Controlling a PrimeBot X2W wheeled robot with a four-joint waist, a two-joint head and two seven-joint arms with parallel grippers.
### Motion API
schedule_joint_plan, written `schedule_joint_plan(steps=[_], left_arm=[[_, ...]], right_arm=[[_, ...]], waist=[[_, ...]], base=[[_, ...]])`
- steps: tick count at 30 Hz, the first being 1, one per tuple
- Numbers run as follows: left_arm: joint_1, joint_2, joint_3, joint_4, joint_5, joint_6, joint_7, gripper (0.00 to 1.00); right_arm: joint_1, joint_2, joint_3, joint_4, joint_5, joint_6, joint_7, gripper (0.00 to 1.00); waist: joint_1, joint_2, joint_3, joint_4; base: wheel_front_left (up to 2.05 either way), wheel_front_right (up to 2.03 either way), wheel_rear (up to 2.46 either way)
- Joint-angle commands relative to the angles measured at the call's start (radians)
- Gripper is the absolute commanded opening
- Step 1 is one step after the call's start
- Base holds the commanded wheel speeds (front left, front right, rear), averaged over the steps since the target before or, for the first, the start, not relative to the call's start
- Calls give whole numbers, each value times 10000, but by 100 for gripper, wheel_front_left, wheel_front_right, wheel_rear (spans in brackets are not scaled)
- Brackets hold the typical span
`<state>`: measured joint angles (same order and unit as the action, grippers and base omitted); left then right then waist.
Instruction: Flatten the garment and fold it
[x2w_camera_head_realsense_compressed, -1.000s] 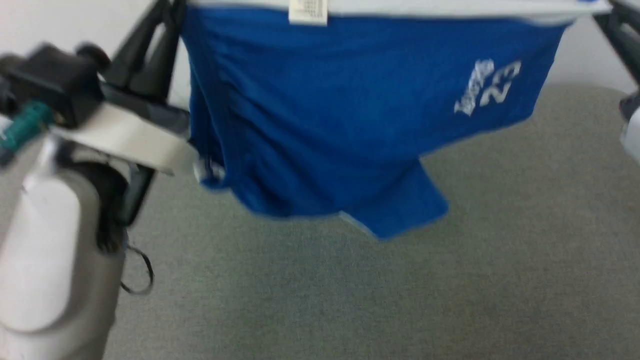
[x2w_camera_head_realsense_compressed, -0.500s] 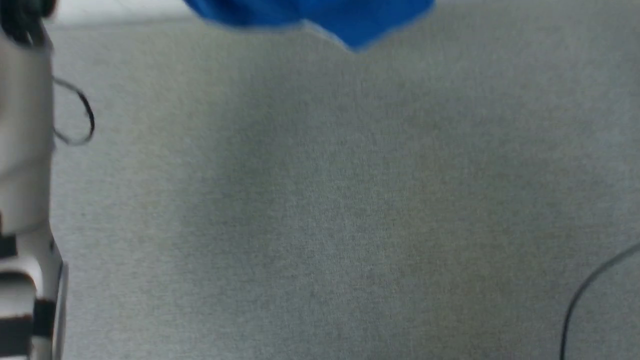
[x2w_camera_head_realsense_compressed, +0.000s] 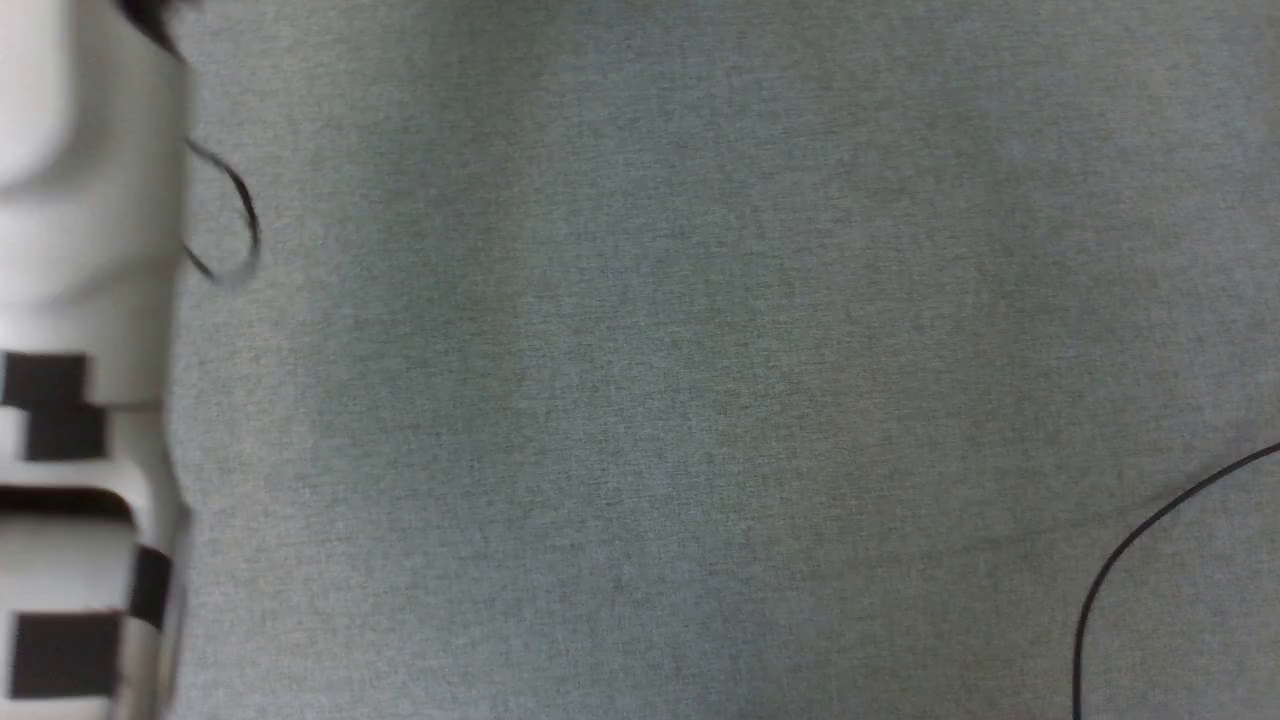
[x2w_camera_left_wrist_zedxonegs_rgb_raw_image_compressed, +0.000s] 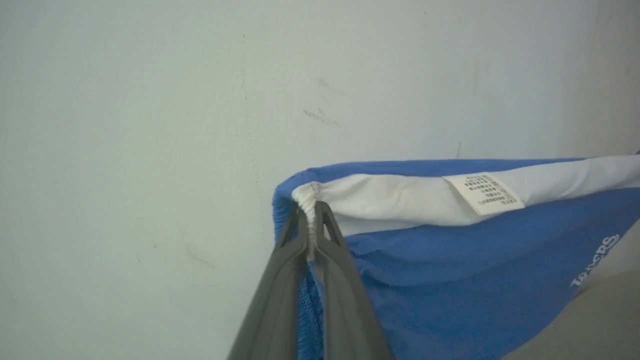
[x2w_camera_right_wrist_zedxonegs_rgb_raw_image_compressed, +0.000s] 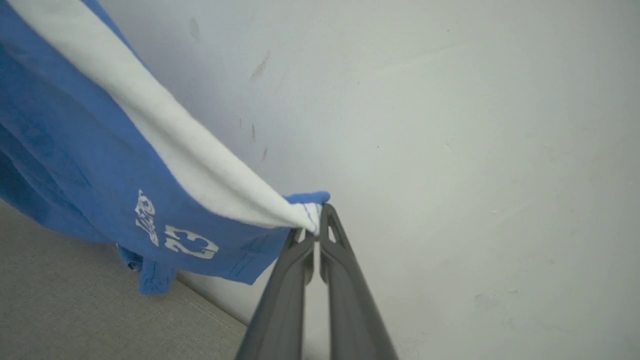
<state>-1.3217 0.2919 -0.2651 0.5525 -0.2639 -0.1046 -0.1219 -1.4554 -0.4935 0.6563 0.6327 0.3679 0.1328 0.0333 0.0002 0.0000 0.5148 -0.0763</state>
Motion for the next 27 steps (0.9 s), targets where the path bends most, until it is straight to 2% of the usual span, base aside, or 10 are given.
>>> schedule_joint_plan(steps=[1,8,13,19,27], left_arm=[[331,-87,-81,157,8,-2,-108,0],[2690,-591,-597,1315,-241,-52,-617,0],[4690,-600,-1077,1816,-338,-128,-787,0],[6969,-295,-1675,1725,-617,-214,-524,0],[9273,22,-2253,505,-1108,-243,165,0]], right_arm=[[270,45,126,114,71,-21,-73,0],[2093,-42,1213,691,680,-21,-355,0],[3744,-434,2032,633,1238,-21,-376,0],[5685,-1316,3064,-217,2299,-21,221,0],[7640,-2712,3931,-1941,3718,-21,1330,0]], waist=[[-2,0,-50,110],[-2,0,-939,391],[-2,0,-1892,500],[-2,0,-2918,518],[-2,0,-3905,650]], base=[[0,0,0],[0,0,0],[0,0,0],[0,0,0],[0,0,0]])
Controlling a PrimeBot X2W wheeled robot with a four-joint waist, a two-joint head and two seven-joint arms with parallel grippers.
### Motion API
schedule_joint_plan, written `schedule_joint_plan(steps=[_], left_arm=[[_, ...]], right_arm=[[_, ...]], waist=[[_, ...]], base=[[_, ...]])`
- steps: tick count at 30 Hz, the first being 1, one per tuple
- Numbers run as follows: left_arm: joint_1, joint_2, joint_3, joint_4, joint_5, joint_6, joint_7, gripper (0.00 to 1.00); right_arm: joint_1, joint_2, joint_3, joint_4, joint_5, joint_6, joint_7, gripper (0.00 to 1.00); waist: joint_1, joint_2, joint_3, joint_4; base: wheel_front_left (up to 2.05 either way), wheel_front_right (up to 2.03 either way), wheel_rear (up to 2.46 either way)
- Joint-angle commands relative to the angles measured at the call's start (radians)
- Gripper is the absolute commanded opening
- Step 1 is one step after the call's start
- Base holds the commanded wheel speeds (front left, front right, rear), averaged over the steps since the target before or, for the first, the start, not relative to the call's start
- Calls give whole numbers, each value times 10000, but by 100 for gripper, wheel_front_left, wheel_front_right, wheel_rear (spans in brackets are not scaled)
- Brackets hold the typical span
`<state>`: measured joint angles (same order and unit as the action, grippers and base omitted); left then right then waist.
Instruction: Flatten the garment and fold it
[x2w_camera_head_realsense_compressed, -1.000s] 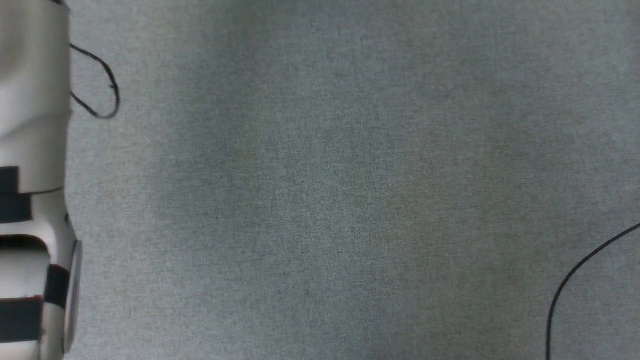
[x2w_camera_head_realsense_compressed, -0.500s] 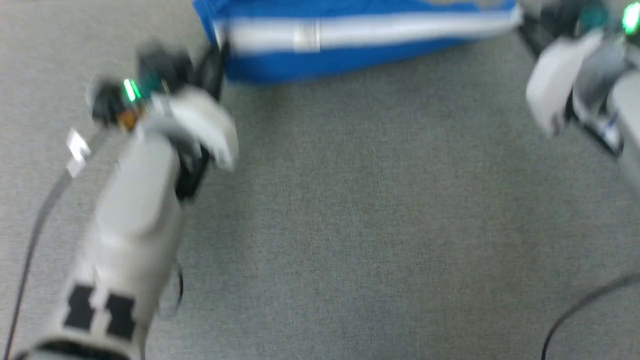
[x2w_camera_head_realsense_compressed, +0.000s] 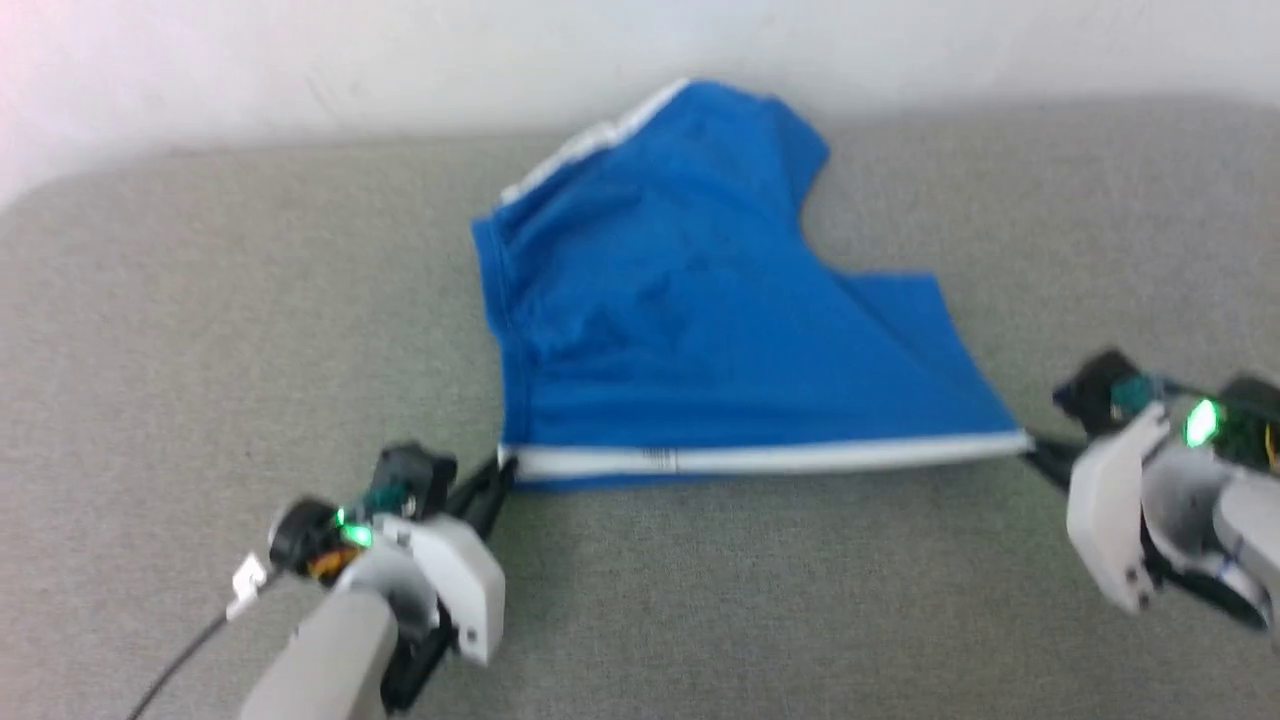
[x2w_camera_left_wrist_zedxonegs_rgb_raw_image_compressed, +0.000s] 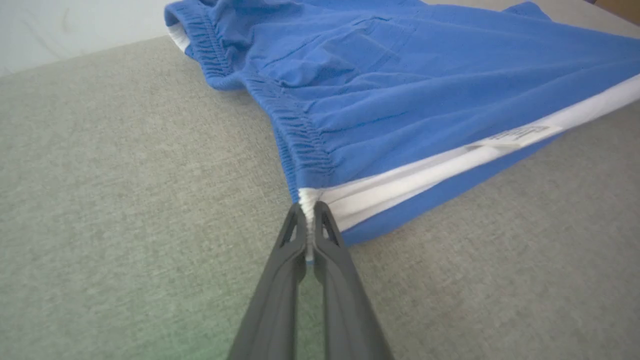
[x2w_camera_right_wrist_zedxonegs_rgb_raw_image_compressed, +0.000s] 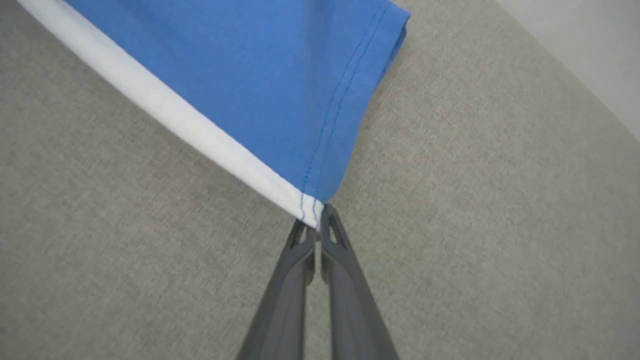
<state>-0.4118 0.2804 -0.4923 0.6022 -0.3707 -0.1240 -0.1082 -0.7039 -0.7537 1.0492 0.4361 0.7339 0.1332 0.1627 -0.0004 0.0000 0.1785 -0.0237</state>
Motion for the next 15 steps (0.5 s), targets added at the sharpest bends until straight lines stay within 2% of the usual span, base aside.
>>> schedule_joint_plan(steps=[1,8,15], left_arm=[[430,166,-9,-202,-106,-47,113,0],[2155,460,-163,-1840,-393,264,697,0],[3948,944,-114,-3631,-694,866,1290,0]], right_arm=[[313,-278,46,-186,206,-25,191,0],[1618,-1375,-55,-1405,839,-25,1063,0],[2992,-2038,-869,-2606,1125,-25,1225,0]], waist=[[4,0,-640,133],[4,0,-1321,288],[4,0,-1801,481]], base=[[0,0,0],[0,0,0],[0,0,0]])
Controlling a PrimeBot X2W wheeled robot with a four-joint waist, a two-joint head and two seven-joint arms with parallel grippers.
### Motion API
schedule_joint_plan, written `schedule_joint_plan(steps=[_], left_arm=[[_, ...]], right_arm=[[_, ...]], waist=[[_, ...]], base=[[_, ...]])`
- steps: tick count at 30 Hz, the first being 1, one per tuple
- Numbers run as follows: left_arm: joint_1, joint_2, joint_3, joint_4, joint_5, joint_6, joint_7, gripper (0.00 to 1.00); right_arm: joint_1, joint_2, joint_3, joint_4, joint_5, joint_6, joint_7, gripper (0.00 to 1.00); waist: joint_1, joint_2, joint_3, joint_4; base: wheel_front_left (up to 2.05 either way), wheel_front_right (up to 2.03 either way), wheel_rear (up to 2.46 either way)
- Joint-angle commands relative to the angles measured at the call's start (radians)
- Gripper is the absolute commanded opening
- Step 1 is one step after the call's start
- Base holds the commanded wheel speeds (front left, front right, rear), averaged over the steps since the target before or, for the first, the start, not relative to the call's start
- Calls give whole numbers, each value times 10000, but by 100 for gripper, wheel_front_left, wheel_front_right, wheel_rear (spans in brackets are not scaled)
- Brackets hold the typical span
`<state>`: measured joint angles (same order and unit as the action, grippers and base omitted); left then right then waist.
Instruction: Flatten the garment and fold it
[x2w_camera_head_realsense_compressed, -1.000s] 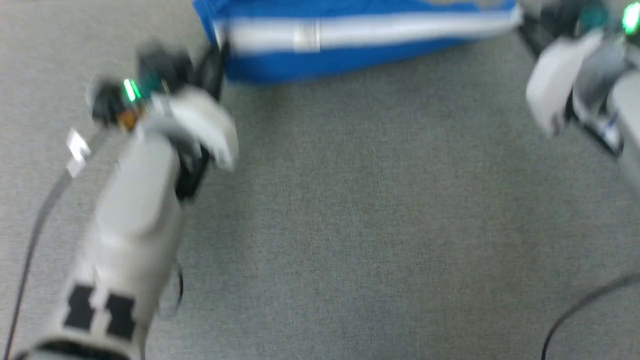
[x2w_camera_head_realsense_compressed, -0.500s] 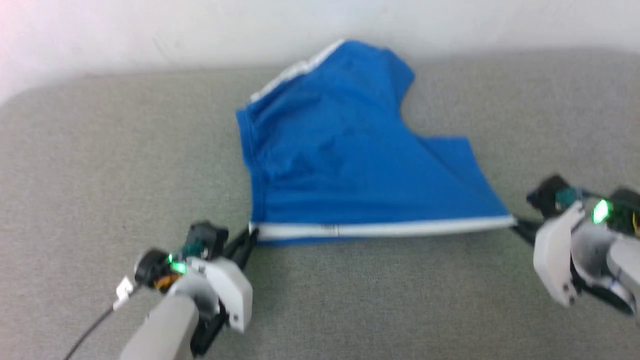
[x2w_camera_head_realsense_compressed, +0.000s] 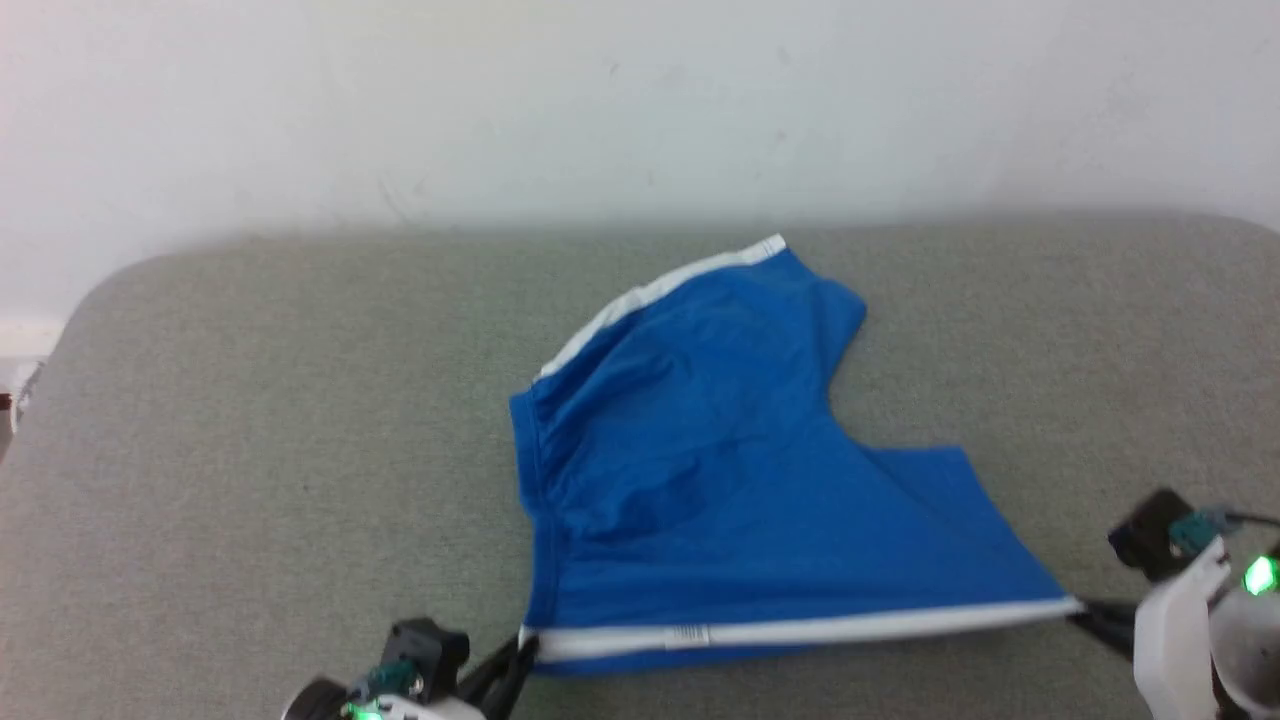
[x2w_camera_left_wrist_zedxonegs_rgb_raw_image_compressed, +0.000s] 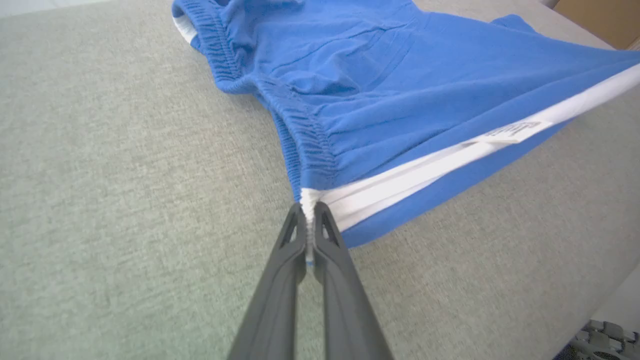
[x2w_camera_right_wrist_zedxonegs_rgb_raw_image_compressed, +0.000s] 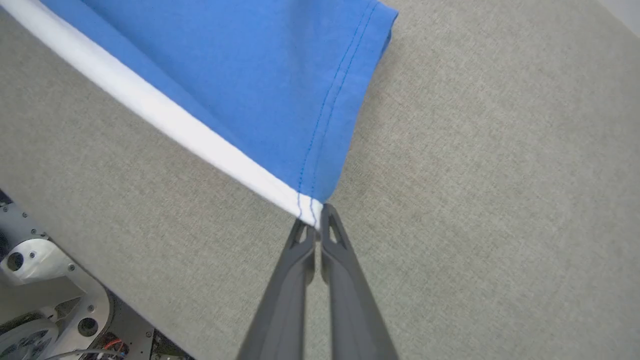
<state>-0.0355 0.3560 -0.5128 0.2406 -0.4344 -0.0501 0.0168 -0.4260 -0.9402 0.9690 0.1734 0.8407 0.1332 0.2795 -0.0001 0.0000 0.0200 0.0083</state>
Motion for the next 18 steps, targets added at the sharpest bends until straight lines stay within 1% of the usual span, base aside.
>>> schedule_joint_plan(steps=[1,6,10,13,18], left_arm=[[424,268,66,-240,-86,181,148,0],[1592,580,-119,-1334,-321,349,691,0],[2104,644,-351,-2083,-375,429,983,0],[1957,538,-448,-2379,-313,425,965,0],[1135,214,-439,-2763,-124,440,773,0]], right_arm=[[487,-288,-162,-157,92,-25,150,0],[1921,-819,-795,-1113,374,-25,744,0],[2638,-1045,-1806,-1703,315,-25,851,0],[2853,-1012,-2699,-1995,87,-25,900,0],[2722,-650,-4173,-2450,-217,-25,1035,0]], waist=[[1,0,-275,213],[1,0,-475,352],[1,0,-374,447],[1,0,-197,557],[1,0,402,775]], base=[[0,0,0],[0,0,0],[0,0,0],[0,0,0],[0,0,0]])
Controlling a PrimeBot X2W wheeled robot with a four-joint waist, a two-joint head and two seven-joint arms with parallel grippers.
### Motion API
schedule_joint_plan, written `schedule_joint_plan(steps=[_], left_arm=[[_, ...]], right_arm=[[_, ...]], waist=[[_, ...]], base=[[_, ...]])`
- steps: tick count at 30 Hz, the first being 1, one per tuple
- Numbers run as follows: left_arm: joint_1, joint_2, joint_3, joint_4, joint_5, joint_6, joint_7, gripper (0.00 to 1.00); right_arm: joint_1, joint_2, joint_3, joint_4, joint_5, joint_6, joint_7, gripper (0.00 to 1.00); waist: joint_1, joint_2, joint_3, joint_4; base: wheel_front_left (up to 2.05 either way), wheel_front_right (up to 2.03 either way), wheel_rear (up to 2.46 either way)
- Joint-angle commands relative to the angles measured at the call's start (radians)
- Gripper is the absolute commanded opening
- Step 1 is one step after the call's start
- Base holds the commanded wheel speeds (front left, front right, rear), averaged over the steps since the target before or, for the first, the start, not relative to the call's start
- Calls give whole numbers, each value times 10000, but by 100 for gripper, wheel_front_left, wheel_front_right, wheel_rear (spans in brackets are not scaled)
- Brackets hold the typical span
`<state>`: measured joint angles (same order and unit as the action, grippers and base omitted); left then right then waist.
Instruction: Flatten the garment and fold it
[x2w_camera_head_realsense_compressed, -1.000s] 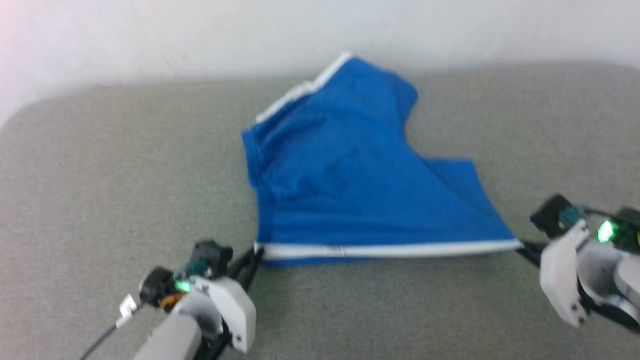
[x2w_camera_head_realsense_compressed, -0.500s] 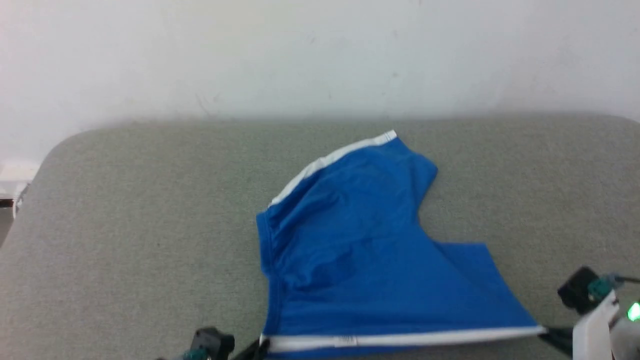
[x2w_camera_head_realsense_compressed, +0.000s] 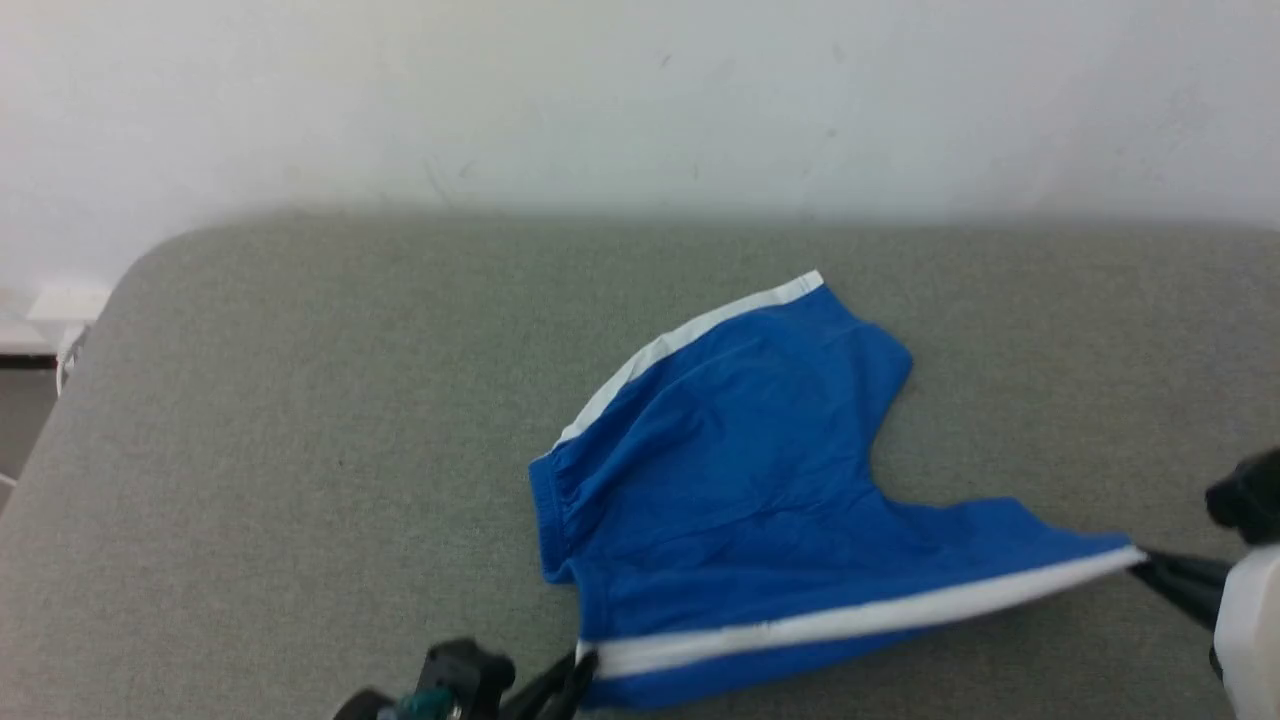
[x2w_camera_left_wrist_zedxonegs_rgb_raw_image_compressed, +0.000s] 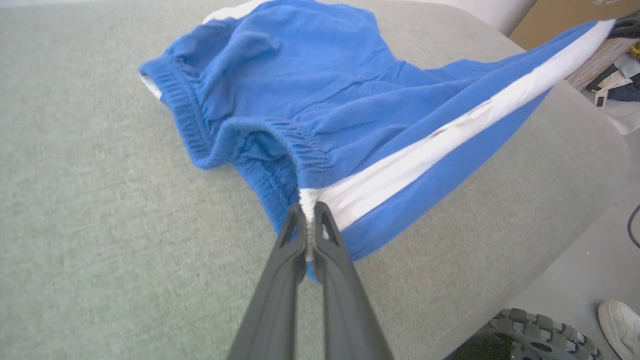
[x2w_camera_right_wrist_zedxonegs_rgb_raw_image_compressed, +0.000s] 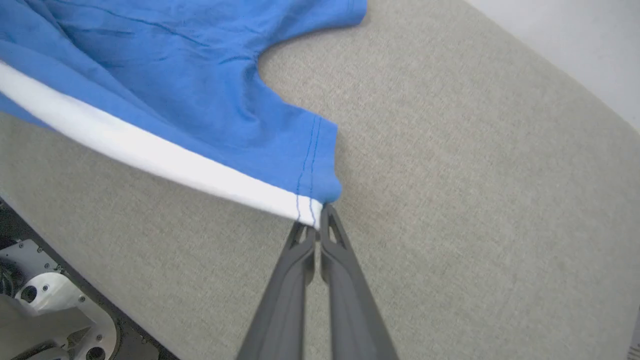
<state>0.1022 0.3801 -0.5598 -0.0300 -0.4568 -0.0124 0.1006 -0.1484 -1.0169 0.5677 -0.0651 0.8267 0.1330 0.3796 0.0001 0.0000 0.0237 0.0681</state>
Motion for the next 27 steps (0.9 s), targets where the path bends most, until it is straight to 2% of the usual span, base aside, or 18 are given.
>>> schedule_joint_plan(steps=[1,6,12,19,27], left_arm=[[-439,-82,36,-101,136,42,-100,0],[-1437,-273,67,-171,324,-101,-238,0],[-2245,-458,195,-220,393,-148,-409,0],[-3365,-882,318,145,409,-237,-768,0],[-4627,-1583,548,1273,370,-158,-1458,0]], right_arm=[[-150,220,-413,-136,-112,-23,97,0],[-972,672,-1150,-417,-412,-23,528,0],[-2344,1094,-1111,-281,-759,-23,901,0],[-4712,1404,-224,1015,-1271,-23,1232,0],[-7173,1877,1275,3045,-1616,-23,1105,0]], waist=[[-1,0,506,226],[-1,0,1264,558],[-1,0,1961,910],[-1,0,2956,1484],[-1,0,3700,2076]], base=[[0,0,0],[0,0,0],[0,0,0],[0,0,0],[0,0,0]])
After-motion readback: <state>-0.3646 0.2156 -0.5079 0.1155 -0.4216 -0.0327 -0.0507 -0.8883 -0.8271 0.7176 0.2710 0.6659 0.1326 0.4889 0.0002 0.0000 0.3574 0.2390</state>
